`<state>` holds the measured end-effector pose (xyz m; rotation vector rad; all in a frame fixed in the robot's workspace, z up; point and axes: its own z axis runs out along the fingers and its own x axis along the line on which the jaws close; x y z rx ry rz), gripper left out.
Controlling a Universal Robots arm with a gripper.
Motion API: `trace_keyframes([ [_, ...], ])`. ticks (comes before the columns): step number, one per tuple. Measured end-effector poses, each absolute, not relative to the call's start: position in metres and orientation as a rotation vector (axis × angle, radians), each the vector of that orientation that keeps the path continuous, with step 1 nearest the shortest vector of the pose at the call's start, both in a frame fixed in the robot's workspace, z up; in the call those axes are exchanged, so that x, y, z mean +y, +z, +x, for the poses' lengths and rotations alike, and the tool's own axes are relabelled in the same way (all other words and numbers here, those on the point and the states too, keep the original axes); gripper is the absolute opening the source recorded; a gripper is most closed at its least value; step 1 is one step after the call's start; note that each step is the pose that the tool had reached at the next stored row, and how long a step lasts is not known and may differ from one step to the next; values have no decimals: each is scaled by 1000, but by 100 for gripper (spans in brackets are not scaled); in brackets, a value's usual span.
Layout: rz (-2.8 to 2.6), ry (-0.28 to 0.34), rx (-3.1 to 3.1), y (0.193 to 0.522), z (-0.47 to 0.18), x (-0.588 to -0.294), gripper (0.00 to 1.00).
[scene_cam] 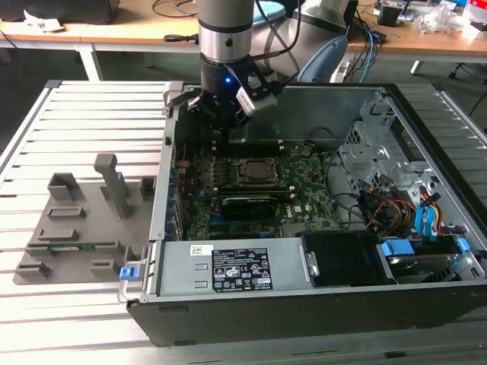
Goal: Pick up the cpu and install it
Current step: 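Install the first cpu locking lever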
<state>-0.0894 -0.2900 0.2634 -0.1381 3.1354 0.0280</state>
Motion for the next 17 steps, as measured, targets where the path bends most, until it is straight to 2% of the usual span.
trace_keyframes([
  [17,-138,28,3137,262,-49,-285,11],
])
